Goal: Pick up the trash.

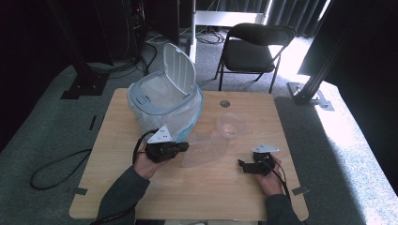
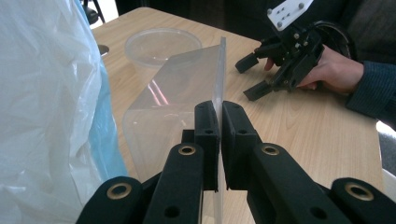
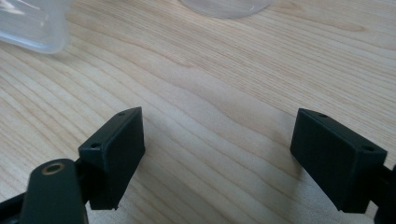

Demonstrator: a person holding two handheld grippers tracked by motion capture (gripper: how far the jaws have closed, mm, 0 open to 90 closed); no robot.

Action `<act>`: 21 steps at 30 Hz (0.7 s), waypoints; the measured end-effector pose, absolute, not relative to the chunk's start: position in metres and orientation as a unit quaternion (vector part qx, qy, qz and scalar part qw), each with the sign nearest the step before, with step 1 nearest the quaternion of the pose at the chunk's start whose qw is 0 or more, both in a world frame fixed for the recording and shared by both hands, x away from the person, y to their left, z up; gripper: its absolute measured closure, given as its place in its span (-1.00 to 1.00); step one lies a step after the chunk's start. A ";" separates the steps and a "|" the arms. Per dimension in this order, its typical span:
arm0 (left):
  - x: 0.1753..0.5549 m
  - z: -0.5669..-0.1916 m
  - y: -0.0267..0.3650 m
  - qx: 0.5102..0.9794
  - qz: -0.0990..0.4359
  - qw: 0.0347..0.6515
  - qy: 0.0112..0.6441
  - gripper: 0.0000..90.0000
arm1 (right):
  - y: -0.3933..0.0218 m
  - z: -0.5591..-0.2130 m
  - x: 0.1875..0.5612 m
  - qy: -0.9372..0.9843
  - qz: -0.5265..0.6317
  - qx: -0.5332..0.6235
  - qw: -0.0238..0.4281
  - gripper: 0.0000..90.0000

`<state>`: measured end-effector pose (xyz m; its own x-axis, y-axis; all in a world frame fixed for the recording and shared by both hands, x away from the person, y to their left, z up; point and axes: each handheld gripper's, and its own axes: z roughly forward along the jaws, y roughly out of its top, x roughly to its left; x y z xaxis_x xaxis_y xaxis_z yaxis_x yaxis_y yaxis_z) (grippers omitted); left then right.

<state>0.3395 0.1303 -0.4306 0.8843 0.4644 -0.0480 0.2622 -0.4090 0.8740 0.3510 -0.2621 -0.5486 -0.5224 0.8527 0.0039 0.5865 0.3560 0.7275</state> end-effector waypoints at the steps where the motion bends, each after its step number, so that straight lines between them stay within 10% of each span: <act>1: 0.339 -0.430 0.130 0.832 0.102 0.500 0.218 0.92 | -0.262 -0.549 0.351 0.801 0.347 0.450 0.192 -0.63; 21: 0.335 -0.402 0.133 0.825 0.097 0.520 0.200 0.92 | -0.262 -0.549 0.351 0.801 0.346 0.448 0.193 -0.63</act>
